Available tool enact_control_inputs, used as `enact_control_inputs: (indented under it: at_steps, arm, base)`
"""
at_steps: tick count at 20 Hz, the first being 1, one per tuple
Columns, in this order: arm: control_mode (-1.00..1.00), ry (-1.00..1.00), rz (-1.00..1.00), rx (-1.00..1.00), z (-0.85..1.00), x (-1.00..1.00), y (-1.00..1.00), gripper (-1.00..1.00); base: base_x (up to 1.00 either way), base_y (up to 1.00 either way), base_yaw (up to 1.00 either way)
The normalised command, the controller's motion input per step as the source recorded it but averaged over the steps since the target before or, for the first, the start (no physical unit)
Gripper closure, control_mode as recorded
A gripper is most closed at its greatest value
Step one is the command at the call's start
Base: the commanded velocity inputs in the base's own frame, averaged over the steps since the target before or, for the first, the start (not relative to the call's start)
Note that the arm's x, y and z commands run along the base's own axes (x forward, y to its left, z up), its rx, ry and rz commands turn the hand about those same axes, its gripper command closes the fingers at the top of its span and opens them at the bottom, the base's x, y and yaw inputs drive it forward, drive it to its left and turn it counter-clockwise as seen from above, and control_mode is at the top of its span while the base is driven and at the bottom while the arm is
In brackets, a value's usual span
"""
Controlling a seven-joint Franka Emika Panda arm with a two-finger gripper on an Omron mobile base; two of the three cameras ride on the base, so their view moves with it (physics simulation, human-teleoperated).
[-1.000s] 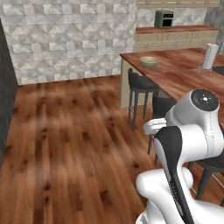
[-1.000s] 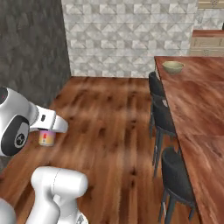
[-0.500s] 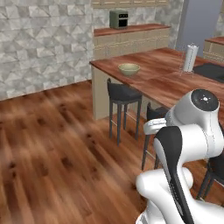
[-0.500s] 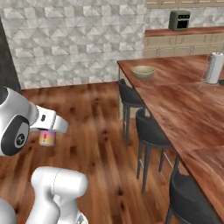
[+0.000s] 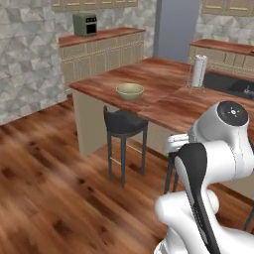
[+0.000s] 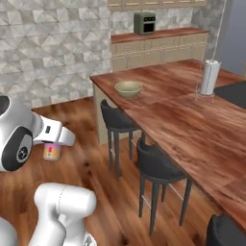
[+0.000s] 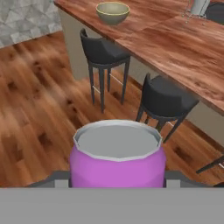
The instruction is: Open the fridge, grab two sodas, and place both sodas inside the bowl with ice on the dining counter.
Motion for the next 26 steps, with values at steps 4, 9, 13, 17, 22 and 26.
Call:
enact_control_inputs:
  at_steps: [4,9,13,17,22,26]
  arm:
    - [1.00,0.00,0.00,0.00,0.00,0.00,0.00,1.00]
    - [1.00,0.00,0.00,0.00,0.00,0.00,0.00,1.00]
    - [1.00,0.00,0.00,0.00,0.00,0.00,0.00,1.00]
    - [1.00,0.00,0.00,0.00,0.00,0.00,0.00,1.00]
    - [1.00,0.00,0.00,0.00,0.00,0.00,0.00,1.00]
    - [1.00,0.00,0.00,0.00,0.00,0.00,0.00,1.00]
  base:
    - [0.83,0.84,-0.42]
    - [0.82,0.86,-0.41]
    - [0.81,0.85,-0.41]
    - [0.80,0.83,-0.43]
    - [0.80,0.76,-0.46]
    - [0.81,0.66,-0.47]
